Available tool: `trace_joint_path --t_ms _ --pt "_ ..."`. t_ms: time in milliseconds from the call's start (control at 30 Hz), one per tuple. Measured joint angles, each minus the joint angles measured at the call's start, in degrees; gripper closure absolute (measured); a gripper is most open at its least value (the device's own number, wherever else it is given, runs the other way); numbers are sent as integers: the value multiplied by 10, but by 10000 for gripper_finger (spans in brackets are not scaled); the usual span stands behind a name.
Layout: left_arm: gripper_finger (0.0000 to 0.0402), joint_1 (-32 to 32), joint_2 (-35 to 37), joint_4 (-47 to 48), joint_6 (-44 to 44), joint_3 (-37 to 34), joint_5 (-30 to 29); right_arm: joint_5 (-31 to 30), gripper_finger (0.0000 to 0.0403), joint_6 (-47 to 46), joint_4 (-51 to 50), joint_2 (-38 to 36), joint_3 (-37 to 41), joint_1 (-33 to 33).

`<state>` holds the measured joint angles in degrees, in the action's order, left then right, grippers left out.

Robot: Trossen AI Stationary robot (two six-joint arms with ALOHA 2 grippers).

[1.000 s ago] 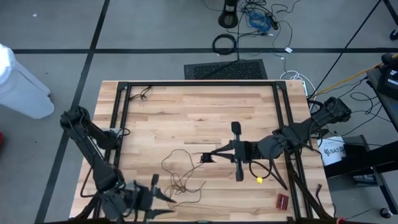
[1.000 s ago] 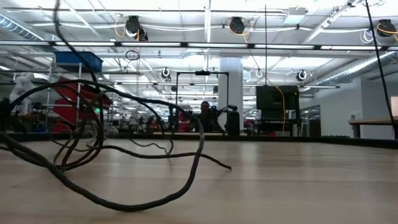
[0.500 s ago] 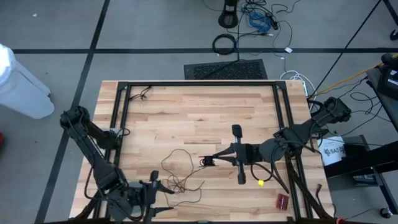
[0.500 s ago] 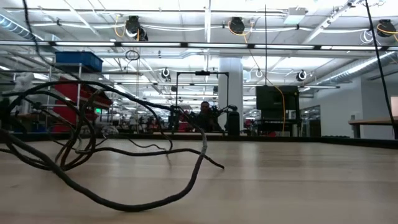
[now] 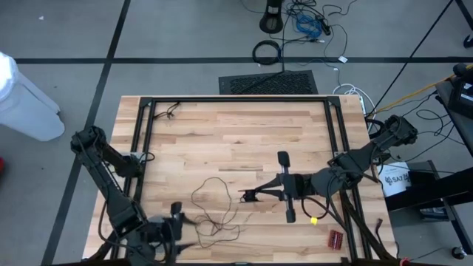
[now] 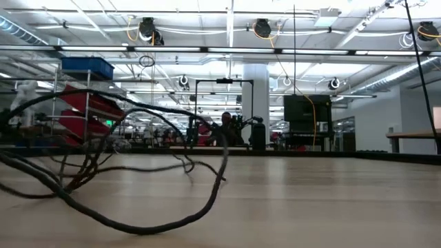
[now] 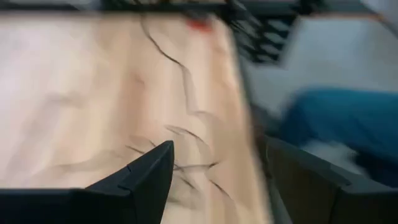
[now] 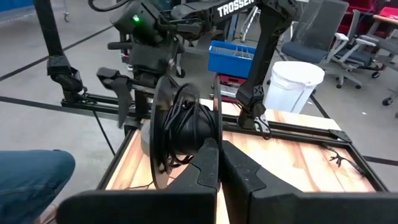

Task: Coil cords
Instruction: Coil the black wire onto the spool

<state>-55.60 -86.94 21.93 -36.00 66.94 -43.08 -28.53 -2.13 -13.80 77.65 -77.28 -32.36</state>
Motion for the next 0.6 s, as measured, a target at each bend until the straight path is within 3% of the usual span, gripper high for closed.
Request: trace_joint_path --t_ms 100,167,400,600 --pt "139 18 0 -20 21 0 -124 0 403 0 0 -1 0 0" --pt "139 33 0 -55 35 0 -172 -3 403 1 0 -2 0 0" --pt "139 77 -41 -271 203 0 -169 -5 403 14 4 -6 0 0" --pt "139 109 -117 -442 273 0 -172 -4 403 29 6 -8 0 0"
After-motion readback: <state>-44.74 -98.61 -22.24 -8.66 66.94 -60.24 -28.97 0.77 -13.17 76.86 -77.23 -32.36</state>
